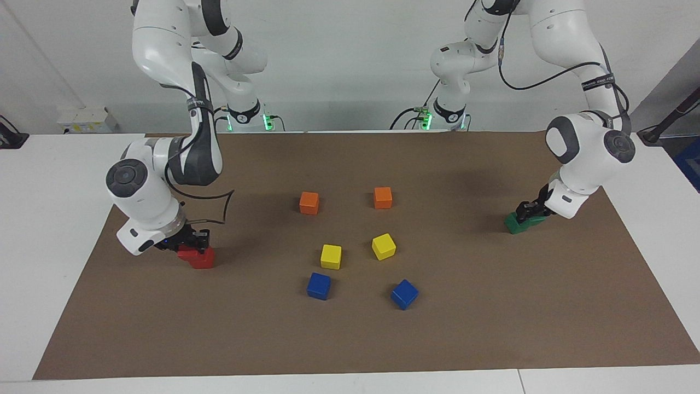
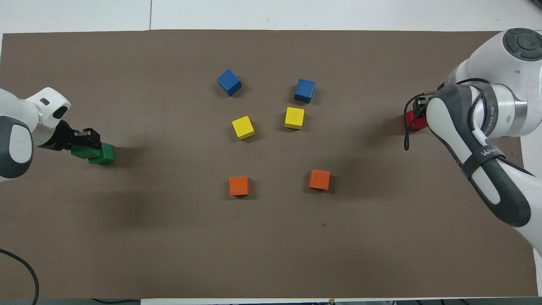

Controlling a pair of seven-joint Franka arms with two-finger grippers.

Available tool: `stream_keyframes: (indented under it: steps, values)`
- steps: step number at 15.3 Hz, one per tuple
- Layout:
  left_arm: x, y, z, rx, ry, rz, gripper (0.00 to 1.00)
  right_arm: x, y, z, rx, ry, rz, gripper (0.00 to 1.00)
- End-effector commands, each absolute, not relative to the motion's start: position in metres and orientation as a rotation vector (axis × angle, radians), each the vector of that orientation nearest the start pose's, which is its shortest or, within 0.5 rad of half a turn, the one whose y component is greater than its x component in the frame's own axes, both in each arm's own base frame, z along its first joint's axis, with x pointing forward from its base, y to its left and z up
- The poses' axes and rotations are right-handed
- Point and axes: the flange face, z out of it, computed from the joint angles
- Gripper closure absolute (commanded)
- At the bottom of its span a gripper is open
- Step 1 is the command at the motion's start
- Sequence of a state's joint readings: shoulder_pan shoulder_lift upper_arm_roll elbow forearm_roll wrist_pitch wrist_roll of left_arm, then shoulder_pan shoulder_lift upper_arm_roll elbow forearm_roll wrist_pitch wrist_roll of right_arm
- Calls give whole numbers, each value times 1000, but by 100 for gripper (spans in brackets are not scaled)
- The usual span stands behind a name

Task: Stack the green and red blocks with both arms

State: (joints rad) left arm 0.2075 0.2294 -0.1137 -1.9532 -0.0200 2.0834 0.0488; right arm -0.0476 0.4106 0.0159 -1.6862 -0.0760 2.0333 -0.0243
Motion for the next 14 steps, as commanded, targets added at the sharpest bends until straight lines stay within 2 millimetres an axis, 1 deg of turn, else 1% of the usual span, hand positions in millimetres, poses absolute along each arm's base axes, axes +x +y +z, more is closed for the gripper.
stream_keyframes:
  steps: [1,3,4,6,7,8,9,10,12,14]
  values:
    - [574,57,359,-3195,-107,144,100,643,-24,356,-3183,-58,97,100]
    - [576,57,359,-3195,-105,124,100,640,-24,350,-3183,-57,92,100]
    - [576,58,359,-3195,-105,117,100,639,-25,348,-3182,-55,63,100]
    - [577,55,360,-3195,-101,105,100,632,-31,336,-3182,-32,7,100]
    - [577,53,360,-3195,-96,105,100,632,-31,334,-3178,5,-30,100]
    - [578,52,360,-3195,-93,105,79,633,-31,334,-3170,73,-44,100]
    - [578,52,360,-3195,-96,105,28,633,-30,334,-3166,120,-45,100]
    - [577,51,358,-3195,-88,112,0,633,-28,333,-3164,129,-42,100]
    - [577,51,359,-3195,-79,112,0,634,-27,334,-3163,143,-47,100]
    - [576,50,358,-3196,-68,124,0,634,-22,334,-3160,196,-46,100]
